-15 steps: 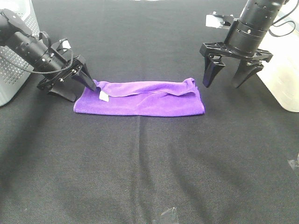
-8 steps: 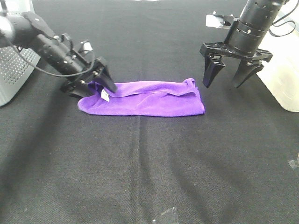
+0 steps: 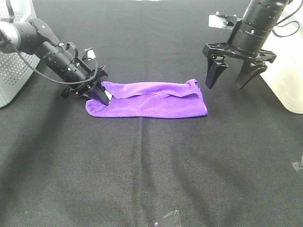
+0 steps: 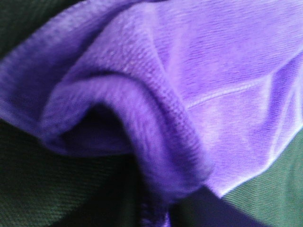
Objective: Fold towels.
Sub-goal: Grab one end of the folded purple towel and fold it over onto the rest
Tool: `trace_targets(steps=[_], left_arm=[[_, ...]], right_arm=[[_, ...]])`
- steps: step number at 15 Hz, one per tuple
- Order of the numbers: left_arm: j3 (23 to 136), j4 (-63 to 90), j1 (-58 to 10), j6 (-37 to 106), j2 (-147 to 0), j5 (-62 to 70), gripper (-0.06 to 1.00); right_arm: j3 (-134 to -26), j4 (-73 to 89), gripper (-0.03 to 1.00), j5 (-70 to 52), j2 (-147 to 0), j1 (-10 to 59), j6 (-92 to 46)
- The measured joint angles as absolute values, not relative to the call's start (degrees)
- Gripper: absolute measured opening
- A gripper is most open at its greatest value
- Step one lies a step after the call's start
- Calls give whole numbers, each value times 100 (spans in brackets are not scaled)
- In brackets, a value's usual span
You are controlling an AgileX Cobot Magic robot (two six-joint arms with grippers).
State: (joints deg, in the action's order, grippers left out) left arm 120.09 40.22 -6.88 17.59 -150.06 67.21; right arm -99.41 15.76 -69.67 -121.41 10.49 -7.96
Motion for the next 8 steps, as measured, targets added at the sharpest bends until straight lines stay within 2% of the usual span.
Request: trace_targets(steps=[5,8], left_arm=[[12009,3363,-693,1776,-14811,6858,5],[11986,2785,-413,1776,-14633,6961,5]], right_arm=[[-9941,1576,76,-6967,-12141,1049,-733],[-9941,1570,76,-6973,-12038,1049,-647]])
